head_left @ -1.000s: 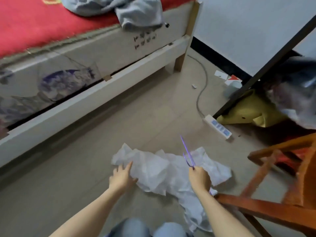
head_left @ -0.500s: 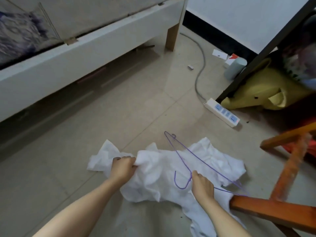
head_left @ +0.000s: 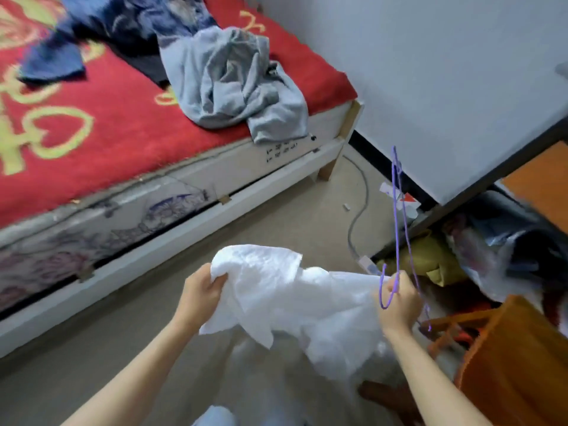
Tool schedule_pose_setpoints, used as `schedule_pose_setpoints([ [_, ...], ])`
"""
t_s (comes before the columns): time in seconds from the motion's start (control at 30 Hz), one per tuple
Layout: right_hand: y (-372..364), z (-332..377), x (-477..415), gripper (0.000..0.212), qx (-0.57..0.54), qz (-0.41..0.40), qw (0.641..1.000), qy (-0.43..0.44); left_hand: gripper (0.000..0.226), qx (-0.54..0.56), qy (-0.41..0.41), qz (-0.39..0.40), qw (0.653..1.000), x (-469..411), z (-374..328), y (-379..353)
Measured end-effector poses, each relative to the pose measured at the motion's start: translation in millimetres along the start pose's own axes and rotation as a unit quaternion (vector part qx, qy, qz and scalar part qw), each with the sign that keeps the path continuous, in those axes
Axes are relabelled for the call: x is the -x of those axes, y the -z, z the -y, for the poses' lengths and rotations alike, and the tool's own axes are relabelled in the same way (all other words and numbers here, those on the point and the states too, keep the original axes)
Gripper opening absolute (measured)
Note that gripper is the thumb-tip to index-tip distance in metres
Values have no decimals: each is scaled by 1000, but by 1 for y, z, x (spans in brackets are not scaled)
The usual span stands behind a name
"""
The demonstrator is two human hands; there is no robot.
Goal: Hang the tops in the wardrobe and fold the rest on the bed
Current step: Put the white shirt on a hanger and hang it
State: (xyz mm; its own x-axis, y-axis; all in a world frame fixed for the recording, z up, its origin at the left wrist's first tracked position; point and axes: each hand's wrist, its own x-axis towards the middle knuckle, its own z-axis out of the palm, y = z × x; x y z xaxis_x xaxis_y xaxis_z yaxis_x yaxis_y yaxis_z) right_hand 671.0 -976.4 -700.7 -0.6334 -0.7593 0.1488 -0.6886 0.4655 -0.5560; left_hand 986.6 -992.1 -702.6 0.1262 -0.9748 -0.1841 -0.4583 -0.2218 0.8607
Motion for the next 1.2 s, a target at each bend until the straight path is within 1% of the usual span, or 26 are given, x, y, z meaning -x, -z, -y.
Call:
schedule_pose_setpoints([
  [0.03, 25, 38, -12, 11, -19, -2, 1000, 8, 15, -1, -4, -25, 1000, 3, -28, 29],
  [0.1, 73, 111, -29, 15, -67, -25, 996, 51, 14, 3, -7, -71, 997, 7, -82, 83],
  [0.17, 127, 192, -42, 8, -135, 3, 989, 65, 14, 17, -17, -130, 991, 5, -142, 146],
  [0.2, 152, 232, -48, 10, -162, 13, 984, 69, 15, 21, -30, -162, 986, 5, -170, 180],
  [0.27, 182, 294, -59, 5, -200, 9, 975, 100, 16, 11, -68, -227, 972, -1, -208, 232],
  [0.33, 200, 358, -70, 8, -219, 22, 968, 124, 17, 23, -74, -294, 953, -11, -232, 298],
  [0.37, 204, 384, -72, 14, -225, 19, 963, 147, 16, 48, -68, -320, 944, -14, -241, 327],
  [0.43, 209, 440, -73, 13, -235, 26, 955, 178, 13, 110, -80, -368, 920, -17, -250, 385],
  [0.47, 210, 463, -72, 12, -242, 39, 953, 180, 11, 129, -85, -377, 913, -18, -253, 407],
  [0.53, 207, 516, -65, 21, -235, 56, 952, 187, 11, 135, -96, -400, 902, -20, -255, 455],
  [0.57, 206, 538, -63, 23, -222, 53, 955, 191, 15, 123, -99, -410, 898, -24, -254, 476],
  [0.63, 193, 590, -57, 34, -214, 49, 951, 218, 29, 105, -128, -436, 884, -30, -260, 522],
  [0.67, 188, 607, -59, 36, -203, 51, 952, 225, 31, 93, -141, -445, 880, -35, -262, 538],
  [0.73, 169, 658, -56, 28, -197, 62, 948, 244, 20, 78, -127, -465, 873, -42, -264, 585],
  [0.77, 164, 679, -52, 27, -204, 72, 943, 254, 21, 68, -114, -473, 871, -45, -264, 605],
  [0.8, 158, 702, -47, 33, -213, 81, 938, 263, 31, 71, -102, -478, 870, -50, -261, 627],
  [0.87, 152, 740, -38, 43, -233, 90, 933, 258, 57, 81, -90, -471, 874, -59, -254, 668],
  [0.9, 148, 754, -37, 43, -244, 98, 931, 252, 66, 55, -77, -465, 880, -63, -250, 682],
  [0.97, 133, 775, -35, 39, -261, 122, 929, 233, 77, -23, -40, -457, 888, -71, -246, 700],
  [1.0, 118, 787, -32, 37, -253, 151, 928, 230, 78, -49, -18, -461, 886, -74, -241, 708],
  [1.03, 110, 790, -33, 35, -240, 187, 927, 219, 73, -65, -10, -463, 884, -78, -240, 708],
  [1.07, 92, 799, -31, 30, -214, 227, 926, 213, 64, -74, 2, -465, 882, -83, -234, 714],
  [1.13, 69, 806, -23, 20, -124, 284, 926, 215, 51, -83, 10, -462, 883, -97, -229, 715],
  [1.17, 59, 808, -15, 19, -84, 309, 922, 220, 49, -87, 11, -455, 886, -105, -228, 713],
  [1.2, 45, 814, -5, 23, -68, 336, 911, 230, 48, -93, 10, -447, 890, -116, -227, 711],
])
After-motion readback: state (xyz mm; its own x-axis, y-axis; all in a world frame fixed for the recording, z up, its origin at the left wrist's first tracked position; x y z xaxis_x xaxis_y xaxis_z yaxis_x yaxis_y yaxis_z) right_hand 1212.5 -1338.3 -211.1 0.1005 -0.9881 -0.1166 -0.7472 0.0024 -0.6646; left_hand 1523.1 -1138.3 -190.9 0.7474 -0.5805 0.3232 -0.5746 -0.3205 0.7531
